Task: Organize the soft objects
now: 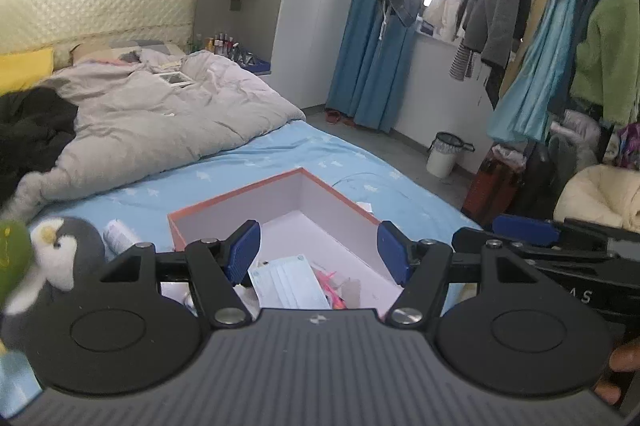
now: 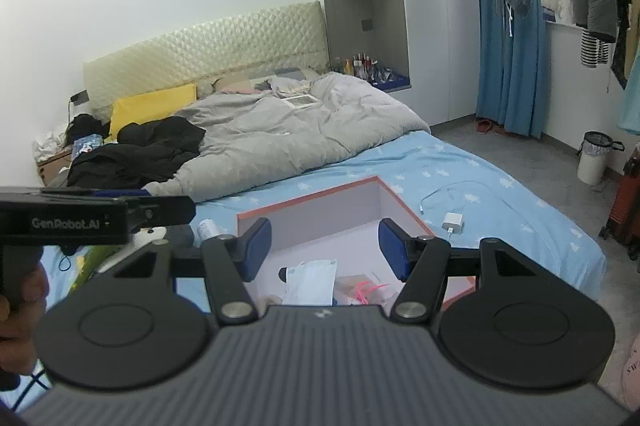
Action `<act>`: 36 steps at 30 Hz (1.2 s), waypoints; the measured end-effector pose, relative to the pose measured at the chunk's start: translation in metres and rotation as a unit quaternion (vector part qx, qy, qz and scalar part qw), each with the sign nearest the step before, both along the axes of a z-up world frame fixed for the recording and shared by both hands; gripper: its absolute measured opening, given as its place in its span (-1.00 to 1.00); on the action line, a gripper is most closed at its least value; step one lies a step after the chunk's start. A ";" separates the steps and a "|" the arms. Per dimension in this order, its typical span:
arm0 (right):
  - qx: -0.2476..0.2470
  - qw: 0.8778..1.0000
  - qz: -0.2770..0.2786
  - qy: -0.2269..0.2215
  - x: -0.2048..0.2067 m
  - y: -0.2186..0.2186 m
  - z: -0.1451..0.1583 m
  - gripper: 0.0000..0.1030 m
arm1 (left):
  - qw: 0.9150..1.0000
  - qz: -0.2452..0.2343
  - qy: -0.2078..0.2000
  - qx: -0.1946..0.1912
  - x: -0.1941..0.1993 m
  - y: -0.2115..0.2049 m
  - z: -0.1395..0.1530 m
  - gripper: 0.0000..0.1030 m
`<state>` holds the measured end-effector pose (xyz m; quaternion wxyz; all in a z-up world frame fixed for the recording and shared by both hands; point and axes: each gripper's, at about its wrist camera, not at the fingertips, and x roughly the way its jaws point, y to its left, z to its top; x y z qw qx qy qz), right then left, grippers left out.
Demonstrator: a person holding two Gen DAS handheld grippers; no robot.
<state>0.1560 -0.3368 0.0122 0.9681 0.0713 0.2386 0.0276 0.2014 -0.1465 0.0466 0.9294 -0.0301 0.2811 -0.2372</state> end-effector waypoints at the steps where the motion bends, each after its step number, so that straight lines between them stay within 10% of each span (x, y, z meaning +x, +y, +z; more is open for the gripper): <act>1: 0.003 1.000 0.001 -0.001 -0.005 0.001 0.000 0.21 | 1.000 0.011 -0.010 0.003 -0.010 0.002 0.000 0.36; 36: 0.019 0.998 -0.035 0.058 -0.073 0.015 -0.051 0.21 | 0.998 0.054 0.036 0.013 -0.100 0.032 -0.045 0.36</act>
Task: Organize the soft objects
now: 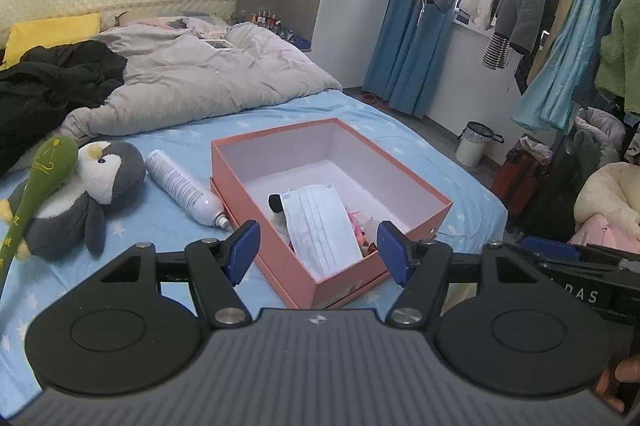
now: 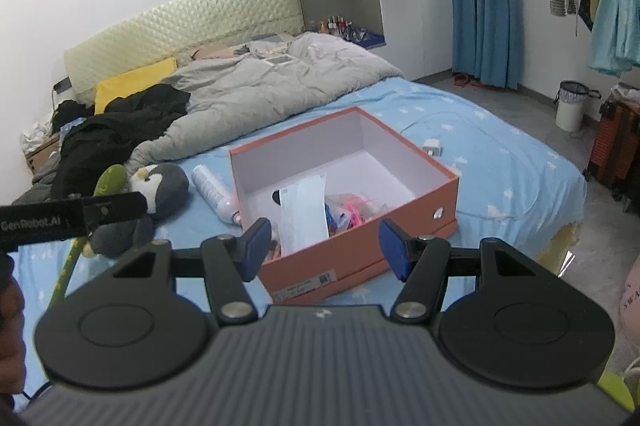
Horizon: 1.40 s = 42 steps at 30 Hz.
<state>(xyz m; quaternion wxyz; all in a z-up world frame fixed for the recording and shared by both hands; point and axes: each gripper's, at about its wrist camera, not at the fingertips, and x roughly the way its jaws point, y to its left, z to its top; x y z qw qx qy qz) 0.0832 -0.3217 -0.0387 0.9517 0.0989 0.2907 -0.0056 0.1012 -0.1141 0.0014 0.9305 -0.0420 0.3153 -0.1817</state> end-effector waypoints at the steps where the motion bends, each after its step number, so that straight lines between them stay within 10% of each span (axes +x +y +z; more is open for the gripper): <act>1: -0.001 1.000 -0.001 0.002 0.000 -0.001 -0.001 0.21 | 1.000 0.001 0.001 -0.001 0.000 0.000 0.000 0.36; 10: 0.004 1.000 -0.011 0.004 0.003 -0.010 -0.003 0.24 | 1.000 0.006 0.010 -0.011 0.004 0.003 -0.004 0.54; 13: 0.002 1.000 -0.016 0.003 0.003 -0.012 -0.003 1.00 | 1.000 0.003 0.006 -0.003 0.006 0.002 -0.004 0.72; 42: 0.011 1.000 -0.018 0.007 0.007 -0.013 -0.011 1.00 | 0.999 0.035 0.021 0.022 0.011 0.000 -0.001 0.99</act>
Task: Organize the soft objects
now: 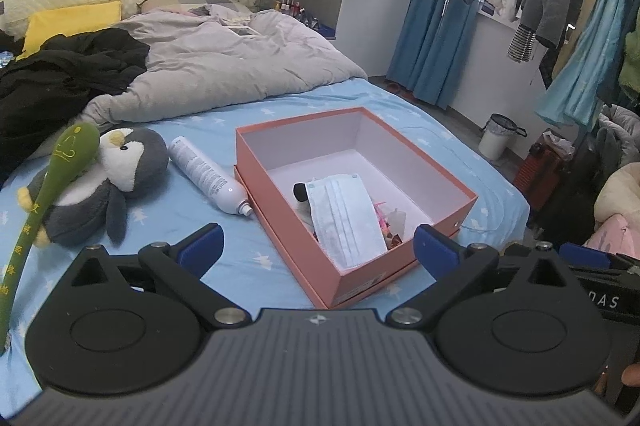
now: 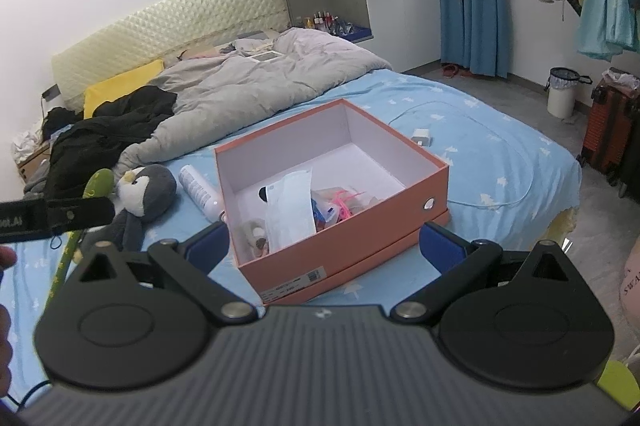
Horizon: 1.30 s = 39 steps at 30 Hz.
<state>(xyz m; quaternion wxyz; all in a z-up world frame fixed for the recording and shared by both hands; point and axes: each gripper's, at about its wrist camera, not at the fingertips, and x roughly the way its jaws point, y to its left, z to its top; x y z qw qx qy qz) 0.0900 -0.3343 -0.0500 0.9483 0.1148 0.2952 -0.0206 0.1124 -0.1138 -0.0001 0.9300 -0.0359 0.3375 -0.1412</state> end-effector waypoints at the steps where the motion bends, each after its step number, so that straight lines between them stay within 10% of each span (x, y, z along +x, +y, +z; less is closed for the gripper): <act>1: 0.000 1.000 0.001 0.000 0.001 0.000 0.000 1.00 | 1.000 0.000 0.001 0.000 0.000 0.000 0.000 0.99; 39: -0.009 1.000 0.012 0.003 0.001 0.004 -0.001 1.00 | 1.000 -0.006 -0.016 0.010 -0.006 -0.004 0.004 1.00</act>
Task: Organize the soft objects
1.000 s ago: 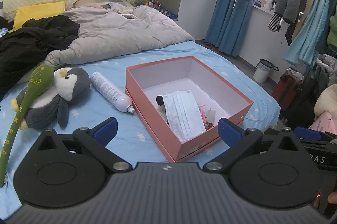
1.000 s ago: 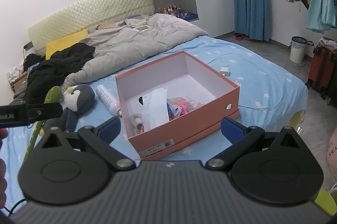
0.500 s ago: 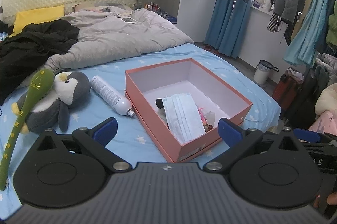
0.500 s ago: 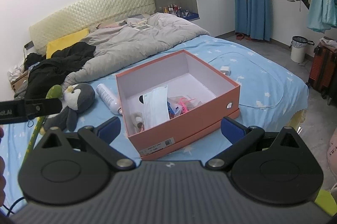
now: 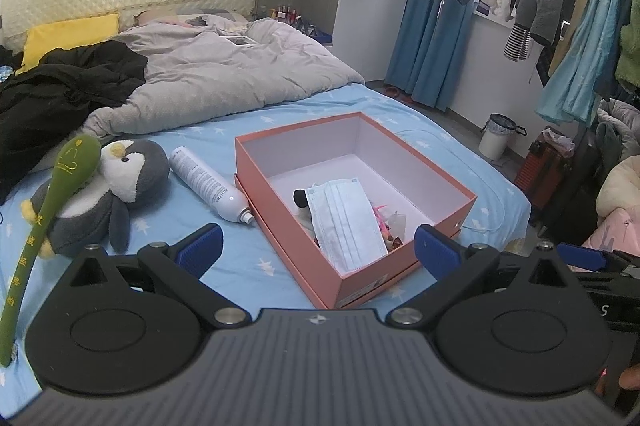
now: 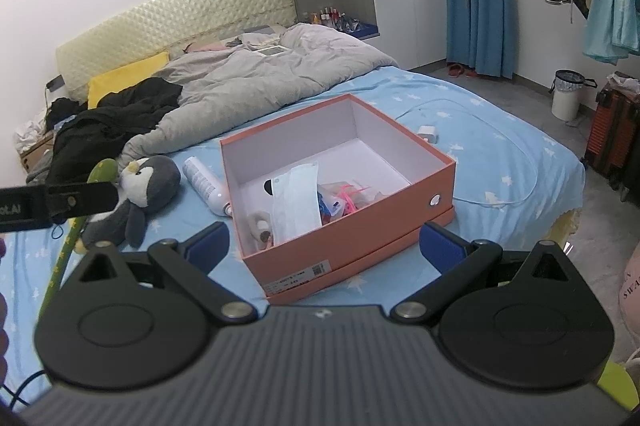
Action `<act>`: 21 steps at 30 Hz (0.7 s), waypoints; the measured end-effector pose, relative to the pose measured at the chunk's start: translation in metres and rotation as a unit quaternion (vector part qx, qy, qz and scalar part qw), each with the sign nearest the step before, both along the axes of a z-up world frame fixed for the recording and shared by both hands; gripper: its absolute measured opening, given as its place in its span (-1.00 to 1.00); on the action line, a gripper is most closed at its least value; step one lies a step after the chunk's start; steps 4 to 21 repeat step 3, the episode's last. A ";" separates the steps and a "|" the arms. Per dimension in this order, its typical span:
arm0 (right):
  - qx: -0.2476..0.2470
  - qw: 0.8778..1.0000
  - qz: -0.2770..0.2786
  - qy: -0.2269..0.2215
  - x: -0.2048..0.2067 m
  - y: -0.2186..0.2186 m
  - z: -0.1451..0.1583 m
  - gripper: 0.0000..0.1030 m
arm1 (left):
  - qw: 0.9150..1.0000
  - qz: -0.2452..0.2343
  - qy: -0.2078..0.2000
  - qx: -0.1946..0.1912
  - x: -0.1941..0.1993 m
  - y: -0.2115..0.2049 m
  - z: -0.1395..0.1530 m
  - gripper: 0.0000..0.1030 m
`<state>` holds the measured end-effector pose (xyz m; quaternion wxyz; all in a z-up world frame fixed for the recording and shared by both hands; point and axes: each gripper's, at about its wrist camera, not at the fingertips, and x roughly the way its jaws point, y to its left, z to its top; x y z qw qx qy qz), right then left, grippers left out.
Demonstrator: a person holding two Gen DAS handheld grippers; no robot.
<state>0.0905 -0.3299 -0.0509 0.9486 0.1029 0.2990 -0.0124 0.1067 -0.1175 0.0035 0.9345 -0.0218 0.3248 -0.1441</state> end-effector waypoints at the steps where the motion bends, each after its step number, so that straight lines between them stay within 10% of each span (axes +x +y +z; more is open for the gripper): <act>1: 0.000 1.000 0.000 0.000 0.000 0.000 0.000 1.00 | 1.000 0.000 0.000 -0.001 0.000 0.000 0.000 1.00; 21: 0.000 1.000 0.001 0.000 0.000 0.000 0.000 1.00 | 1.000 0.001 0.000 0.000 0.000 0.000 0.000 1.00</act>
